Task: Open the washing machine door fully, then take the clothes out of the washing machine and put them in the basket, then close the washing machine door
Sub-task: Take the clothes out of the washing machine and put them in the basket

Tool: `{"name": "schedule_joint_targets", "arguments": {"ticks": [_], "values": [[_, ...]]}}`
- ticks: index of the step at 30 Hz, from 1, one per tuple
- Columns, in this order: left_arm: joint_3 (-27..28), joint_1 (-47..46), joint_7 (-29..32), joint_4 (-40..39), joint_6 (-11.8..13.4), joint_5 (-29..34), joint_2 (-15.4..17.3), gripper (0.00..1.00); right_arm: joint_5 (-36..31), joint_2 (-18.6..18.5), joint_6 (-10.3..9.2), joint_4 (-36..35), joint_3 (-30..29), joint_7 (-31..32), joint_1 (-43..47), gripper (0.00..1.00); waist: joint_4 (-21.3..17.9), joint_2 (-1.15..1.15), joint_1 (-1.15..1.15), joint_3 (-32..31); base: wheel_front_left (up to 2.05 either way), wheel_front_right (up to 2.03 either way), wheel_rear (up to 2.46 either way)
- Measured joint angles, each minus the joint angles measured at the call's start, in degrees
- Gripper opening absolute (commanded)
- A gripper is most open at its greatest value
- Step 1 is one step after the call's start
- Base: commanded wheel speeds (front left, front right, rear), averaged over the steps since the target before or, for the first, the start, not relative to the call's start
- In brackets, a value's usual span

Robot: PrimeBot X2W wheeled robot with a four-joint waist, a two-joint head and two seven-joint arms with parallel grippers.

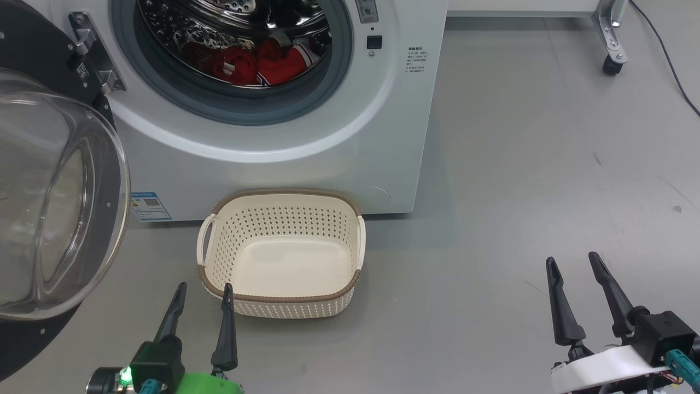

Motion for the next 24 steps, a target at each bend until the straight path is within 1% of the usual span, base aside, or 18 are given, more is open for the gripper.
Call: {"name": "schedule_joint_targets", "arguments": {"ticks": [12,24], "values": [[-0.2,0.0,0.0,-0.1,0.1,0.1,0.0,1.0,-0.4,0.3,0.01,0.0,0.1,0.0,0.1,1.0,0.2,0.0,0.0,-0.7,0.37,-0.37,0.0],[-0.2,0.0,0.0,-0.3,0.1,0.5,0.0,1.0,-0.7,0.5,0.03,0.4,0.2,0.0,0.6,1.0,0.3,0.0,0.0,-0.8,0.89,-0.89,0.0]]}}
